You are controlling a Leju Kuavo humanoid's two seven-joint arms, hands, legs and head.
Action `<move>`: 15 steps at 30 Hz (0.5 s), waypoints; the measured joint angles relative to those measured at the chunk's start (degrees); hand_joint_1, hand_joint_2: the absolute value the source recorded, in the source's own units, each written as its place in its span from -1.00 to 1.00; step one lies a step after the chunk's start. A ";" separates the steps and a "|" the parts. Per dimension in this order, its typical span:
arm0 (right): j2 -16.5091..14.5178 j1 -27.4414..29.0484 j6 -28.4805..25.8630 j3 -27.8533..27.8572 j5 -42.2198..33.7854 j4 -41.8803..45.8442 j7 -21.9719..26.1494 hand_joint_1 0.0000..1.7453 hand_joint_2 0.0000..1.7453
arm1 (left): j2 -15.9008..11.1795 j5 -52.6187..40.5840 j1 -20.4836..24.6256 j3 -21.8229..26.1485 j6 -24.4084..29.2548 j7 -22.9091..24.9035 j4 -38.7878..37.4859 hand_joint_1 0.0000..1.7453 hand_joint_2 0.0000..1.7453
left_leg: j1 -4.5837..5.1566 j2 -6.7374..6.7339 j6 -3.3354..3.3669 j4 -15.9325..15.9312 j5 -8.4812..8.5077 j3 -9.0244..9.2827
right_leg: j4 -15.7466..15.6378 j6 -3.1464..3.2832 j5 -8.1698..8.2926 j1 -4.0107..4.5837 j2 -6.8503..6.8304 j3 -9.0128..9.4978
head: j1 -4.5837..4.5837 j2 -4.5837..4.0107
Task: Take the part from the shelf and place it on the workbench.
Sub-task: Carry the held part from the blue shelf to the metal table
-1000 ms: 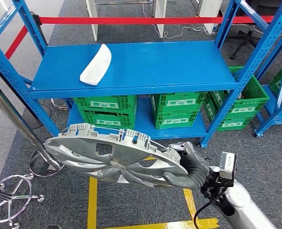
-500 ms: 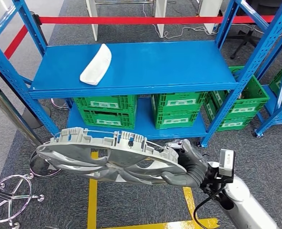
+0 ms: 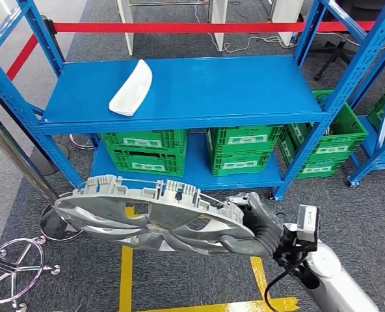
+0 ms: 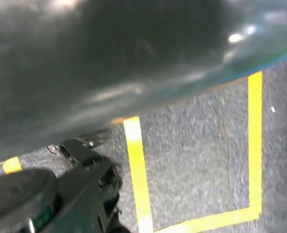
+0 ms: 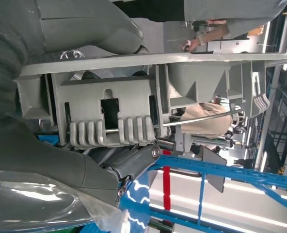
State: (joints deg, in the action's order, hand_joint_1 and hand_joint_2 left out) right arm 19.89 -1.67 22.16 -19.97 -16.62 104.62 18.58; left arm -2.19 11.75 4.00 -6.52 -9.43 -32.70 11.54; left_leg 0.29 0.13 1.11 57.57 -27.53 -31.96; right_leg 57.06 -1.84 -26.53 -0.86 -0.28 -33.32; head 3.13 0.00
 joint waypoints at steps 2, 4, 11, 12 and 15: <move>0.00 0.29 -0.03 0.14 0.10 0.05 0.02 1.00 1.00 | -0.73 0.40 -0.31 0.51 0.06 0.07 -0.01 -1.00 -1.00 | 0.00 0.00 0.00 0.00 0.00 0.00 | 0.00 0.00 0.00 0.00 0.00 -0.01 | -0.01 0.00; 0.00 0.58 -0.03 0.38 0.20 0.10 0.06 1.00 1.00 | -1.46 0.62 -0.57 0.94 0.28 0.10 -0.01 -1.00 -1.00 | -0.01 0.00 0.00 0.00 0.00 -0.01 | 0.00 0.00 0.00 0.01 -0.01 -0.02 | 0.00 0.00; 0.00 1.06 0.26 0.89 0.38 0.11 0.31 1.00 1.00 | -4.22 1.12 -0.82 2.05 -0.68 0.62 -0.02 -1.00 -1.00 | -0.05 0.00 -0.04 0.00 0.02 -0.02 | 0.01 0.01 0.00 0.05 0.00 -0.02 | 0.00 0.00; 0.00 1.04 0.32 0.90 0.38 0.11 0.36 1.00 1.00 | -4.50 1.14 -0.81 2.13 -0.79 0.73 -0.01 -1.00 -1.00 | -0.05 0.00 -0.04 0.00 0.03 -0.02 | 0.01 0.01 0.00 0.05 0.00 -0.02 | 0.00 0.00; 0.00 0.92 0.62 0.91 0.38 0.11 0.45 1.00 1.00 | -4.98 1.10 -0.70 2.33 -0.97 0.87 0.00 -1.00 -1.00 | -0.05 0.00 -0.05 0.00 0.04 -0.02 | 0.01 0.01 0.01 0.05 0.00 -0.02 | 0.00 0.00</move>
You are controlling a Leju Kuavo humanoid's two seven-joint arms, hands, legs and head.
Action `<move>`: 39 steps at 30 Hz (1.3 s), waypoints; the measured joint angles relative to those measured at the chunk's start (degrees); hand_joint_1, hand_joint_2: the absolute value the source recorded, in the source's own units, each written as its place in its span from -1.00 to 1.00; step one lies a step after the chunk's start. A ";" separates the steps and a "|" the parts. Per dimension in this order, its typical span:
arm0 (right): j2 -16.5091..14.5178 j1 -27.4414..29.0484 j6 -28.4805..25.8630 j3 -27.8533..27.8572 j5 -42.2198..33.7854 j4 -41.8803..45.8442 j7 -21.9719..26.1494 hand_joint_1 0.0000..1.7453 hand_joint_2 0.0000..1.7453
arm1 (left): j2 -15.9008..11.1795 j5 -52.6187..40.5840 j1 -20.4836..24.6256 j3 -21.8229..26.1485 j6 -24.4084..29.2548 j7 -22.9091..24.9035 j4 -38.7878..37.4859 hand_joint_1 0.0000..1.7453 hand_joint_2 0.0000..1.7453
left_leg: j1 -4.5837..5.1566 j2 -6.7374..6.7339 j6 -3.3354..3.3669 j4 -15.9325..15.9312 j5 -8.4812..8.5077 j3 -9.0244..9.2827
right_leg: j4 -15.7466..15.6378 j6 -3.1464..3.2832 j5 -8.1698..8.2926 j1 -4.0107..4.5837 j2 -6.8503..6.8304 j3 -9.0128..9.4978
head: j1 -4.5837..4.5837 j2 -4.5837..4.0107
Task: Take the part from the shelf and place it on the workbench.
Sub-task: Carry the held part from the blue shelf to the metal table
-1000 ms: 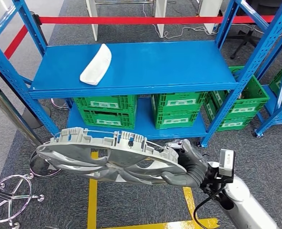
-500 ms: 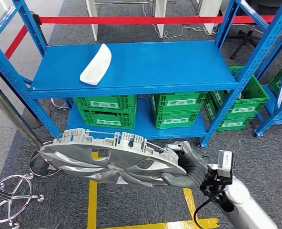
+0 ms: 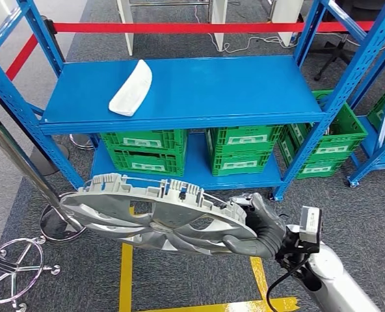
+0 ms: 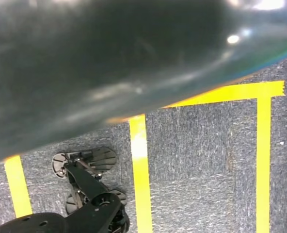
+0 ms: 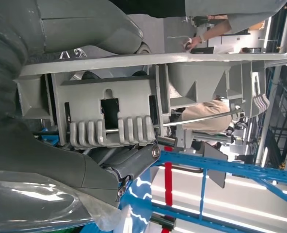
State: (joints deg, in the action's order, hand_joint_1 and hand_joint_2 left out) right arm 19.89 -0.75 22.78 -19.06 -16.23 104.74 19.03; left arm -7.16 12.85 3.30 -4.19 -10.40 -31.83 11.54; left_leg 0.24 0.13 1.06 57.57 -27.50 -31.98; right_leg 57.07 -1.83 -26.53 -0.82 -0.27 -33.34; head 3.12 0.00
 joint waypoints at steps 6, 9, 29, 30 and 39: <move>0.00 -0.26 0.28 0.00 0.01 0.00 0.01 1.00 1.00 | -0.38 -0.38 0.22 0.16 -0.13 -0.01 0.00 -1.00 -1.00 | 0.00 0.00 0.00 0.00 0.00 0.00 | 0.00 0.00 0.00 0.00 0.00 0.00 | 0.01 0.00; 0.00 -0.42 0.58 0.00 0.02 -0.01 0.01 1.00 1.00 | -0.38 -0.85 0.33 0.16 0.07 0.03 0.00 -1.00 -1.00 | 0.00 0.00 0.00 0.00 0.00 -0.01 | 0.00 0.00 0.00 0.00 0.00 0.00 | 0.01 0.00; 0.00 -0.40 0.88 -0.01 -2.69 -0.02 -1.07 1.00 1.00 | 0.90 -1.57 0.43 0.20 1.09 0.19 0.00 -1.00 -1.00 | 0.01 0.00 0.00 0.00 0.00 -0.01 | 0.00 0.00 0.00 -0.01 0.00 -0.01 | 0.01 0.00; 0.00 -0.34 0.89 -0.01 -2.87 -0.02 -1.18 1.00 1.00 | 1.02 -1.57 0.42 0.21 1.05 0.20 0.00 -1.00 -1.00 | 0.01 0.00 0.00 0.00 0.00 -0.01 | 0.00 0.00 0.00 -0.01 0.00 -0.01 | 0.01 0.00; 0.00 -0.13 0.50 -0.05 -1.80 -0.24 -2.43 1.00 1.00 | 1.71 -2.03 0.80 0.34 1.60 1.63 0.00 -1.00 -1.00 | -0.33 -0.42 1.85 -2.43 2.85 -0.49 | 9.11 -1.27 -6.81 -0.32 0.22 -3.84 | 0.30 0.00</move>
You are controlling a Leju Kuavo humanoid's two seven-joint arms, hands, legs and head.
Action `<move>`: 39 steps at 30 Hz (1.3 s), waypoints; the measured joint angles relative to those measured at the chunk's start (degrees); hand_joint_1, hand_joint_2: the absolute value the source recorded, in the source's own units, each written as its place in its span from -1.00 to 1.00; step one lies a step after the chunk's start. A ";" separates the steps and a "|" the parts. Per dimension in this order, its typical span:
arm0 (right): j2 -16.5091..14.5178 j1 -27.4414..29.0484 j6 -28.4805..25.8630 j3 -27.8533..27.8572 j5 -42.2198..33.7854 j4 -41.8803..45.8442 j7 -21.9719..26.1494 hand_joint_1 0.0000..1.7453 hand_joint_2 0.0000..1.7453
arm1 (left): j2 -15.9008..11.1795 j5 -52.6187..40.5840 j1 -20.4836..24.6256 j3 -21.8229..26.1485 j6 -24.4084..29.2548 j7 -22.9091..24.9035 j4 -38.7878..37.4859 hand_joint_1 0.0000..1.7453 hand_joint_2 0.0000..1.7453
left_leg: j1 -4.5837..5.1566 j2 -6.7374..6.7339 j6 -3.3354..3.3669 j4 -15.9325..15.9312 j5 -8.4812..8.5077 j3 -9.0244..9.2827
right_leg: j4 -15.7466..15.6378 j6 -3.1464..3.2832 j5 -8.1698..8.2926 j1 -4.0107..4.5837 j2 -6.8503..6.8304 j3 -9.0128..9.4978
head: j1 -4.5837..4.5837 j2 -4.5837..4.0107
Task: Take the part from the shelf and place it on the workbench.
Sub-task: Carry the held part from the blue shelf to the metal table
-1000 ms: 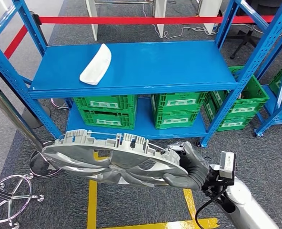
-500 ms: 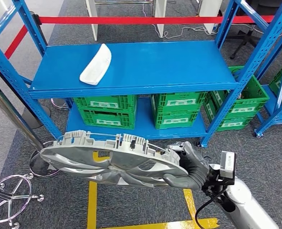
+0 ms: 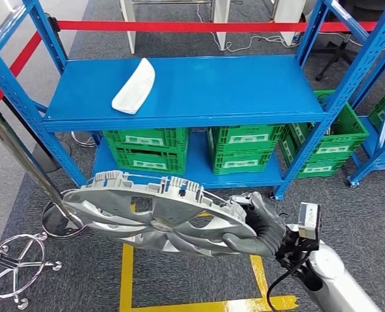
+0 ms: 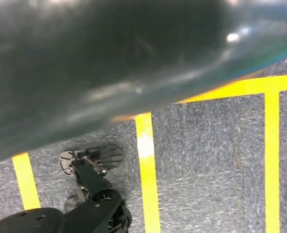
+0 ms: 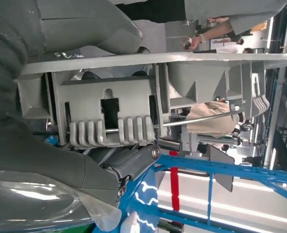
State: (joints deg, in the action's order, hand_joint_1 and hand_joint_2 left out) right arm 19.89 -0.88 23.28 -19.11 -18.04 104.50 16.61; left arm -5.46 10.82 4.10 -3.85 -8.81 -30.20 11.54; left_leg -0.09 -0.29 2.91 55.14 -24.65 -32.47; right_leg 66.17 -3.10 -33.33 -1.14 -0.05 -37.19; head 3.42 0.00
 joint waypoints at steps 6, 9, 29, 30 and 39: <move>-0.02 0.02 -0.68 -0.10 1.75 -0.34 0.20 1.00 1.00 | 0.24 -0.04 0.01 0.15 0.14 0.04 0.00 -1.00 -1.00 | -1.06 0.07 -1.86 1.63 1.07 -2.82 | -4.64 -1.94 1.76 -1.18 -0.05 5.91 | 0.28 0.00; -0.17 0.08 -2.41 -0.39 5.36 -0.21 2.21 1.00 1.00 | -0.06 -0.42 0.04 0.26 0.48 0.22 0.00 -1.00 -1.00 | -0.90 0.43 -3.23 3.07 1.48 -4.06 | -8.07 -1.04 2.27 -1.20 0.64 7.98 | 0.72 0.02; 0.03 0.93 0.30 -0.86 5.53 0.31 5.26 1.00 1.00 | 0.27 -2.08 0.86 0.23 0.89 0.52 0.00 -1.00 -1.00 | 0.68 -0.43 -0.39 1.00 -4.51 3.95 | -3.46 0.91 5.44 0.56 0.28 -1.59 | -0.29 0.00; 0.12 0.96 0.49 -0.85 5.55 0.31 5.33 1.00 1.00 | 0.34 -2.18 0.88 0.23 0.96 0.52 0.00 -1.00 -1.00 | 0.70 -0.76 -0.24 1.04 -4.20 3.58 | 0.04 0.73 3.20 0.53 0.28 -3.10 | -0.14 0.00; 0.52 1.05 1.22 -0.68 5.91 0.54 5.92 1.00 1.00 | 0.48 -2.57 0.86 0.24 1.48 0.52 0.00 -1.00 -1.00 | 1.31 -4.95 -1.02 2.42 -3.85 1.77 | -7.95 1.15 4.76 1.04 -4.12 4.84 | 0.03 0.01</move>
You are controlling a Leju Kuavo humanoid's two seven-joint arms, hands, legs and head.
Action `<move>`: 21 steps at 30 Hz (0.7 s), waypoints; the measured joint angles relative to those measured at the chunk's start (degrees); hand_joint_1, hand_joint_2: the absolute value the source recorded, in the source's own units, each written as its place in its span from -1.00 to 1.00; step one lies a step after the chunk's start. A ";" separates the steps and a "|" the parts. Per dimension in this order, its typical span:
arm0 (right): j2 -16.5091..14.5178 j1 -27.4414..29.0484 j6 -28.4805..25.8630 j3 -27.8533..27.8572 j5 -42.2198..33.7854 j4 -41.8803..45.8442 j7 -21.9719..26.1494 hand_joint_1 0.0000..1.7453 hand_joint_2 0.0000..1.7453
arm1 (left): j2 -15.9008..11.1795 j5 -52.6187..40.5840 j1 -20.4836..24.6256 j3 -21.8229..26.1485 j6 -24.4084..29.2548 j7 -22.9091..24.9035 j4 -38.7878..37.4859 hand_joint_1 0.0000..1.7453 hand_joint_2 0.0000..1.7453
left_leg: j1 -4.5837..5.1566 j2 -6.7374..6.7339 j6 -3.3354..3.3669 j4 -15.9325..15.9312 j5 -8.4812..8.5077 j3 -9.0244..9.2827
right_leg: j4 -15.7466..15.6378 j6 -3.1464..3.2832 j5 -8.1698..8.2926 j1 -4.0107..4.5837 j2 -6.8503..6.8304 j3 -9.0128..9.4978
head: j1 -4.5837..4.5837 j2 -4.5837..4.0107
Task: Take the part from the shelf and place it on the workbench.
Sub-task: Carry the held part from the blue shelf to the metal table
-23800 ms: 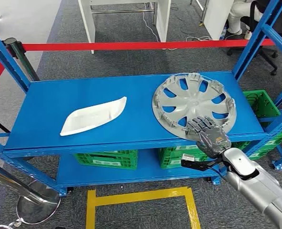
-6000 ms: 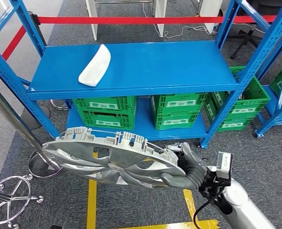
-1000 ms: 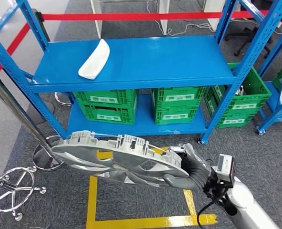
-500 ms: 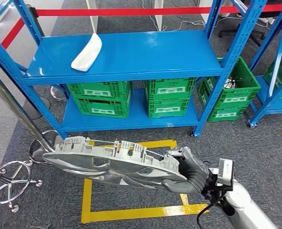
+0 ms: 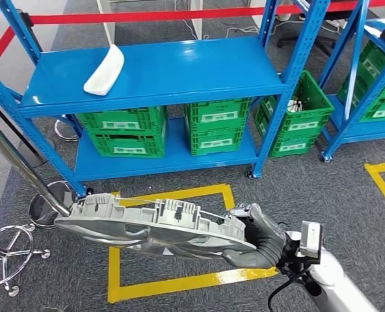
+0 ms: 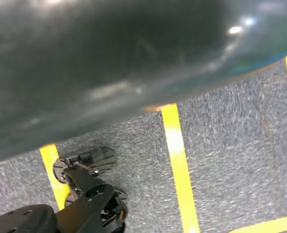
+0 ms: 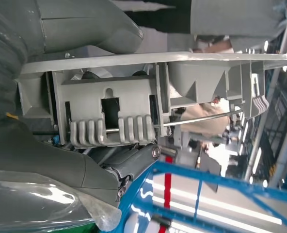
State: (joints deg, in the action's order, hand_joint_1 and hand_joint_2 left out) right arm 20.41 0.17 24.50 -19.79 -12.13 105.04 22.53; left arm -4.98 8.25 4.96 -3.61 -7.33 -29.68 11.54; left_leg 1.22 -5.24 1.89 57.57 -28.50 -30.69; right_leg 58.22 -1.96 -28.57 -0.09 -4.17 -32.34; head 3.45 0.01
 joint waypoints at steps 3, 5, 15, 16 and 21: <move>0.03 0.17 0.00 0.23 0.14 0.14 0.12 1.00 1.00 | -0.03 -0.05 0.17 -0.01 0.12 -0.01 0.01 -1.00 -1.00 | 0.05 -0.84 -0.54 0.58 -0.51 -0.24 | -0.17 1.10 0.36 -0.07 1.63 -0.32 | -0.11 0.01; 0.08 0.10 0.00 0.39 0.37 0.28 0.15 1.00 1.00 | -0.07 -0.23 0.30 -0.01 0.26 -0.02 0.02 -1.00 -1.00 | -0.40 1.51 -1.24 3.76 -2.94 -1.41 | -0.31 1.81 0.73 -0.38 2.77 -0.52 | -0.19 0.01; 0.11 0.10 -0.07 0.67 1.15 0.71 0.43 1.00 1.00 | -0.22 -0.62 0.30 -0.02 0.64 -0.07 0.02 -1.00 -1.00 | -1.85 9.27 -1.47 2.13 0.35 -1.02 | -0.07 1.36 1.63 -0.66 9.83 -1.36 | -0.24 0.01; 0.11 0.18 -0.11 0.71 1.18 0.76 0.50 1.00 1.00 | -0.24 -0.64 0.36 -0.02 0.64 -0.08 0.03 -1.00 -1.00 | -1.83 9.64 -1.35 1.53 0.14 -0.90 | -0.05 0.92 1.88 -0.77 10.47 -1.80 | -0.27 0.01; 0.39 0.90 -0.38 1.09 1.37 1.26 0.70 1.00 1.00 | -0.04 -0.77 0.64 -0.02 0.93 -0.22 0.19 -1.00 -1.00 | -1.95 6.36 -0.04 -0.10 0.74 -0.94 | 4.01 -0.72 -0.64 -0.76 7.26 -4.88 | 0.14 0.01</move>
State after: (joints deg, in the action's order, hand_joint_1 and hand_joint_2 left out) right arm 20.81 1.08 24.12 -18.69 -10.75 106.30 23.23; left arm -5.03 7.48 5.60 -3.63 -6.40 -29.91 11.73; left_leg -0.73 1.12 1.86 57.46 -27.76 -31.64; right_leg 62.23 -2.68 -29.22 -0.86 3.09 -37.23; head 3.60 0.02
